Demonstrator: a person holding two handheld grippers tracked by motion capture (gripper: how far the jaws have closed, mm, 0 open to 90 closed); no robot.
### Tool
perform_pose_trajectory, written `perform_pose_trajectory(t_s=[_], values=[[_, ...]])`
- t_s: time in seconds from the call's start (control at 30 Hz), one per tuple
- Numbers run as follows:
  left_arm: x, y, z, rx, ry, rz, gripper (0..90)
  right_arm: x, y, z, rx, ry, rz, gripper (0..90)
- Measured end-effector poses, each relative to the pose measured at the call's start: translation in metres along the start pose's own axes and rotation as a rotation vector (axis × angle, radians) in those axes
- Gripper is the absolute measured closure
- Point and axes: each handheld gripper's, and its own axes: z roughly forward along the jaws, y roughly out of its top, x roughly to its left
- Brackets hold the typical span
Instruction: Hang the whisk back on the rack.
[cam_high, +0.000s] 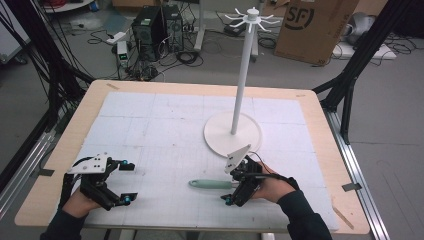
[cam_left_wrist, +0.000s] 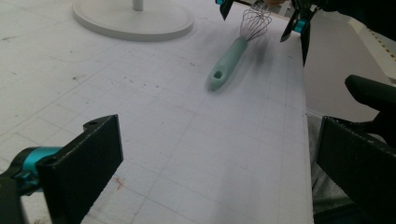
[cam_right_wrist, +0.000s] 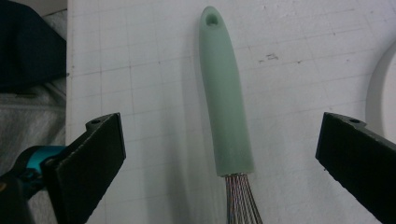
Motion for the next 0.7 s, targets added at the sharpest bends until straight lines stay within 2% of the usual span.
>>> perform_pose_trajectory(t_s=[0.17, 0.2, 0.23, 0.47, 0.57, 0.63, 0.7], values=[[0.000, 0.000, 0.001, 0.009, -0.004, 0.006, 1.7, 0.000, 0.003, 0.007, 0.038, -0.004, -0.019, 0.5], [0.000, -0.001, 0.001, 0.012, -0.003, 0.006, 1.7, -0.001, 0.004, 0.011, 0.053, -0.003, -0.039, 0.6], [0.000, -0.001, 0.001, 0.012, -0.003, 0.006, 1.7, 0.000, 0.005, 0.012, 0.073, -0.006, -0.022, 0.9], [-0.001, -0.002, 0.003, 0.018, -0.015, 0.006, 1.7, -0.002, 0.008, 0.017, 0.104, -0.013, -0.017, 4.6], [-0.001, -0.002, 0.003, 0.018, -0.018, 0.005, 1.7, -0.001, 0.009, 0.020, 0.134, -0.026, -0.023, 8.3], [-0.001, -0.002, 0.003, 0.021, -0.021, 0.007, 1.7, 0.000, 0.011, 0.022, 0.148, -0.033, -0.038, 14.5], [-0.001, -0.002, 0.003, 0.018, -0.022, 0.009, 1.7, 0.001, 0.013, 0.023, 0.158, -0.036, -0.042, 14.9]])
